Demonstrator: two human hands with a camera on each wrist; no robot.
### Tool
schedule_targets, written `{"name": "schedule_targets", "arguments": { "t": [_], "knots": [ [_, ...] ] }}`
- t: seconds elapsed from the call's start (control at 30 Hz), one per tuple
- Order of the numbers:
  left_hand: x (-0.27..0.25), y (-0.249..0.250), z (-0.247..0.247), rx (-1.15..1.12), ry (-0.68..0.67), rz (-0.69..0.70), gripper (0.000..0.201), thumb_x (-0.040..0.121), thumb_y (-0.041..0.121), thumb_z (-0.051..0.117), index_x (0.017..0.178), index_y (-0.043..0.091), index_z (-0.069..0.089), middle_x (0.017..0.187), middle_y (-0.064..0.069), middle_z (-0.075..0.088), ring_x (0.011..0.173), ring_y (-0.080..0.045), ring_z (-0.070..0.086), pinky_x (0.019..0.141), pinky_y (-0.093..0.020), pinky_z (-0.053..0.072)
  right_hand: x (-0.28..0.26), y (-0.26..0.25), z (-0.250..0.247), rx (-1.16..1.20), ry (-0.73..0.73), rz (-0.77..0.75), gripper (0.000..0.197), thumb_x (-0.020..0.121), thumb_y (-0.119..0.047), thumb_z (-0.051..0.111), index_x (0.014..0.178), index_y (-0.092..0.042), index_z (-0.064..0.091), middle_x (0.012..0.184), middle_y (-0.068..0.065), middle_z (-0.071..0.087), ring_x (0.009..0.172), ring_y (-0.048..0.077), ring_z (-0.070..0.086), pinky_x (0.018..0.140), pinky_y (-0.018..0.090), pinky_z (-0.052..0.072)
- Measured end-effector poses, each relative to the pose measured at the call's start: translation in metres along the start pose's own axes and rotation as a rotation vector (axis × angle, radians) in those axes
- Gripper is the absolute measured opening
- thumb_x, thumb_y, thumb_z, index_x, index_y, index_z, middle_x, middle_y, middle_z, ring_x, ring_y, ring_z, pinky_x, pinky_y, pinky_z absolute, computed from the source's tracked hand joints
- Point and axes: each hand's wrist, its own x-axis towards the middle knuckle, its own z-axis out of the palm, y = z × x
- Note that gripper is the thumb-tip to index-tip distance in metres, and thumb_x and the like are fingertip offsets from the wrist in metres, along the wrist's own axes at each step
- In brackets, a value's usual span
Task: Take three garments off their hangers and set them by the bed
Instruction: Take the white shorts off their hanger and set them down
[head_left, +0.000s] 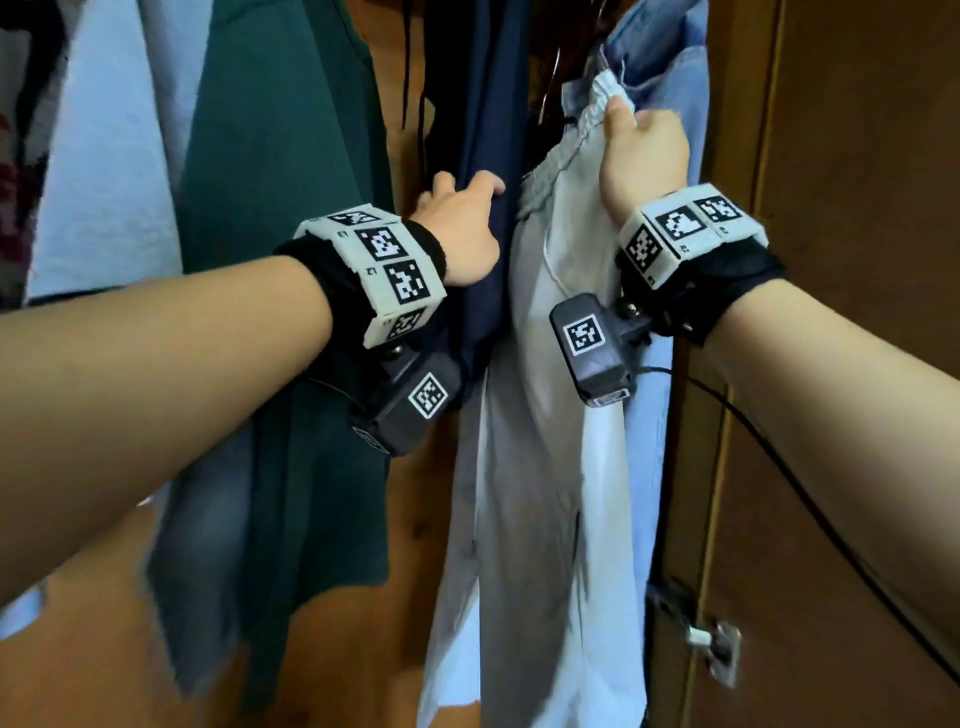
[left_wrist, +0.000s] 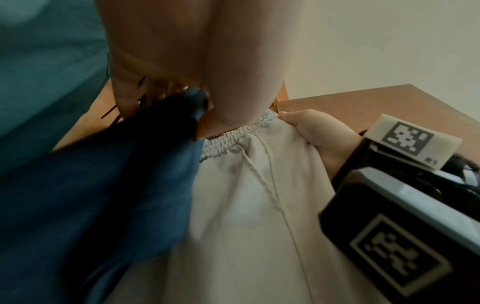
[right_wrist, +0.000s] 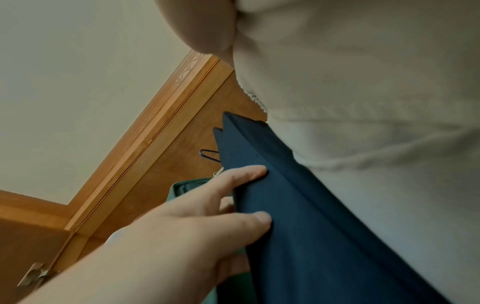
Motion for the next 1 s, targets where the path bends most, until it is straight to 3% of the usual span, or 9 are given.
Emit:
{"name": "schedule_targets", "arguments": {
  "t": [0.07,0.13,0.23,0.47,0.63,0.73,0.87,0.93,1.0],
  "knots": [
    [-0.023,-0.002,0.007,-0.028,-0.047,-0.009,0.062,0.088,0.004,0.040,0.144,0.026,0.027,0.142,-0.016,0.027,0.130,-0.035,0.034,0.108,-0.042,0.035,-0.030,0.007,-0.012,-0.001,-0.026,0.008,0.049,0.100,-0.031,0.034,0.053,-0.018,0.026,0.060,-0.001,0.038,0.059,0.017,0.039,0.058,0.026,0.022],
    [-0.046,-0.004,0.014,-0.052,-0.097,-0.018,0.062,0.088,0.005,0.041,0.144,0.025,0.027,0.144,-0.014,0.026,0.131,-0.034,0.034,0.108,-0.041,0.035,-0.061,0.013,-0.025,-0.017,-0.042,0.006,0.051,0.100,-0.030,0.035,0.052,-0.017,0.024,0.055,-0.002,0.028,0.049,0.009,0.027,0.048,0.027,0.022],
    [-0.081,-0.010,0.027,-0.079,-0.173,-0.036,0.059,0.089,0.010,0.045,0.144,0.024,0.028,0.144,-0.012,0.026,0.131,-0.033,0.034,0.109,-0.039,0.034,-0.104,0.025,-0.042,-0.022,-0.080,0.009,0.051,0.099,-0.028,0.038,0.051,-0.017,0.022,0.054,0.000,0.025,0.049,0.008,0.023,0.042,0.018,0.023],
    [-0.167,-0.024,0.039,-0.056,-0.319,-0.172,0.053,0.091,0.016,0.046,0.142,0.022,0.033,0.144,-0.010,0.024,0.131,-0.032,0.034,0.109,-0.036,0.036,-0.195,0.035,-0.071,0.035,-0.263,0.088,0.050,0.098,-0.028,0.039,0.052,-0.017,0.023,0.052,0.002,0.025,0.050,0.013,0.023,0.049,0.025,0.019],
    [-0.222,-0.032,0.023,0.022,-0.354,-0.308,0.054,0.092,0.018,0.048,0.143,0.021,0.031,0.146,-0.012,0.023,0.132,-0.034,0.034,0.108,-0.037,0.033,-0.247,0.024,-0.092,0.087,-0.433,0.074,0.050,0.098,-0.027,0.040,0.053,-0.018,0.020,0.053,0.001,0.022,0.049,0.011,0.021,0.045,0.022,0.020],
    [-0.257,-0.038,0.009,0.078,-0.364,-0.425,0.052,0.093,0.019,0.046,0.142,0.014,0.031,0.146,-0.016,0.024,0.131,-0.037,0.037,0.106,-0.038,0.035,-0.275,0.020,-0.108,0.166,-0.532,0.071,0.045,0.097,-0.030,0.042,0.056,-0.017,0.031,0.054,0.000,0.027,0.044,0.006,0.025,0.046,0.020,0.023],
    [-0.318,-0.045,-0.005,0.144,-0.369,-0.570,0.052,0.091,0.030,0.047,0.138,0.008,0.036,0.143,-0.018,0.035,0.122,-0.038,0.047,0.091,-0.038,0.043,-0.319,0.011,-0.138,0.348,-0.685,0.082,0.037,0.095,-0.033,0.043,0.069,-0.008,0.051,0.057,0.009,0.038,0.050,0.013,0.033,0.049,0.024,0.028],
    [-0.348,-0.046,-0.009,0.167,-0.333,-0.646,0.059,0.093,0.036,0.046,0.143,0.008,0.029,0.149,-0.019,0.031,0.131,-0.039,0.039,0.103,-0.042,0.037,-0.339,0.005,-0.149,0.434,-0.729,0.095,0.041,0.096,-0.030,0.045,0.060,-0.010,0.045,0.050,-0.002,0.037,0.044,0.004,0.030,0.044,0.018,0.026],
    [-0.384,-0.042,-0.016,0.208,-0.261,-0.708,0.059,0.096,0.035,0.042,0.144,0.006,0.025,0.151,-0.021,0.028,0.137,-0.039,0.032,0.110,-0.042,0.029,-0.360,0.000,-0.159,0.529,-0.794,0.111,0.043,0.092,-0.034,0.046,0.066,0.001,0.052,0.056,0.006,0.041,0.049,0.011,0.033,0.048,0.022,0.029]
  ]
}}
